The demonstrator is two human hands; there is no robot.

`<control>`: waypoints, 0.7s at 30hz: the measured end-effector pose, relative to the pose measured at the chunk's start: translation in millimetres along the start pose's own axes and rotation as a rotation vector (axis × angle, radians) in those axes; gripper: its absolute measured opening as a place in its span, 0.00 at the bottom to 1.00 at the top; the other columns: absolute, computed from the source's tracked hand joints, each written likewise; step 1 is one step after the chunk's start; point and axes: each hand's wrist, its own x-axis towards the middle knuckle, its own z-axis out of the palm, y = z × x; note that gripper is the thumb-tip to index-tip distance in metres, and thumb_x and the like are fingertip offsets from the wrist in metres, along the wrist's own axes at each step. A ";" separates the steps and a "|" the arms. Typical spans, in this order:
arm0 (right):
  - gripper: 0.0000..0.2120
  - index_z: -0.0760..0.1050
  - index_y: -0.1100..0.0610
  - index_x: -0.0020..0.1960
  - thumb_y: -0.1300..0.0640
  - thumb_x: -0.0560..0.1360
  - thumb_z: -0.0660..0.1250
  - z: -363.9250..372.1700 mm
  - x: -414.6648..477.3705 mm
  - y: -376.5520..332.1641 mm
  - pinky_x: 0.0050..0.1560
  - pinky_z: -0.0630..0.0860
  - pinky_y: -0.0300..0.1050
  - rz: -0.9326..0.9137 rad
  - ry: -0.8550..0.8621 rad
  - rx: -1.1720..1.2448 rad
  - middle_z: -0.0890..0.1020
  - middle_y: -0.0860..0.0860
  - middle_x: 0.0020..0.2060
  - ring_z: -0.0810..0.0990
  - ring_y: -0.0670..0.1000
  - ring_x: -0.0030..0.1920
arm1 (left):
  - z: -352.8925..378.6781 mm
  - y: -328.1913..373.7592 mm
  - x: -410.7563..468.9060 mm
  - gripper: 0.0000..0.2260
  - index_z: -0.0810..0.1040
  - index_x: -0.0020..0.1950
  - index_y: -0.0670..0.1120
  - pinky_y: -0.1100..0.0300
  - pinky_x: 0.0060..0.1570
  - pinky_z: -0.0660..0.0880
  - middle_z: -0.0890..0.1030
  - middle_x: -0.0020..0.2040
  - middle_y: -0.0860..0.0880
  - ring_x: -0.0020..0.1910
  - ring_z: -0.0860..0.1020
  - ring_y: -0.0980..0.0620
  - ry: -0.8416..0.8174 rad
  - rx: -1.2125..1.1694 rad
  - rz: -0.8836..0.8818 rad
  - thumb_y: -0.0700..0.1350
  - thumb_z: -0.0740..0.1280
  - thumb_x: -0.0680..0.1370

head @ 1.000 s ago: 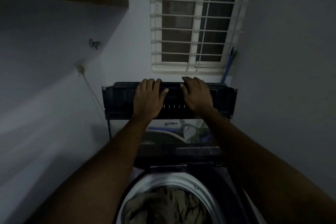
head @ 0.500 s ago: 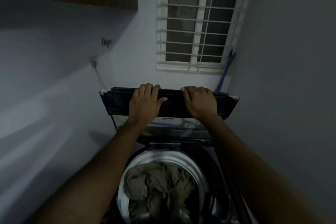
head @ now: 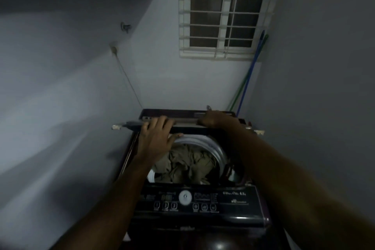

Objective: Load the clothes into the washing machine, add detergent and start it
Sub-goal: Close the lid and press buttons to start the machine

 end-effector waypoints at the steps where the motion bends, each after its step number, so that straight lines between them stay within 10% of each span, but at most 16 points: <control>1: 0.25 0.73 0.62 0.65 0.45 0.77 0.60 12.8 -3.2 1.7 0.62 0.70 0.47 -0.016 0.019 -0.012 0.73 0.60 0.67 0.74 0.59 0.63 | 1.0 -0.3 -13.0 0.24 0.78 0.59 0.49 0.51 0.50 0.70 0.80 0.55 0.49 0.52 0.78 0.45 -0.037 -0.017 0.007 0.66 0.56 0.77; 7: 0.23 0.75 0.60 0.62 0.45 0.78 0.58 90.8 -12.8 14.6 0.61 0.74 0.54 0.070 0.013 -0.006 0.77 0.59 0.62 0.76 0.59 0.59 | 12.4 9.1 -89.6 0.34 0.68 0.73 0.53 0.47 0.68 0.63 0.70 0.72 0.53 0.72 0.67 0.50 -0.391 -0.215 -0.053 0.72 0.54 0.75; 14: 0.19 0.74 0.58 0.60 0.47 0.80 0.55 165.4 -23.6 19.3 0.58 0.74 0.54 0.120 0.153 0.053 0.78 0.59 0.59 0.77 0.60 0.59 | 32.9 10.9 -124.0 0.31 0.74 0.71 0.51 0.49 0.61 0.71 0.73 0.72 0.51 0.71 0.71 0.47 -0.491 -0.302 -0.067 0.63 0.45 0.78; 21: 0.22 0.62 0.55 0.74 0.48 0.82 0.49 215.8 -39.3 33.2 0.75 0.53 0.50 0.033 0.290 0.061 0.66 0.53 0.73 0.59 0.55 0.74 | 42.3 21.1 -137.1 0.34 0.64 0.77 0.51 0.48 0.66 0.68 0.62 0.78 0.51 0.77 0.61 0.48 -0.637 -0.263 -0.103 0.62 0.39 0.76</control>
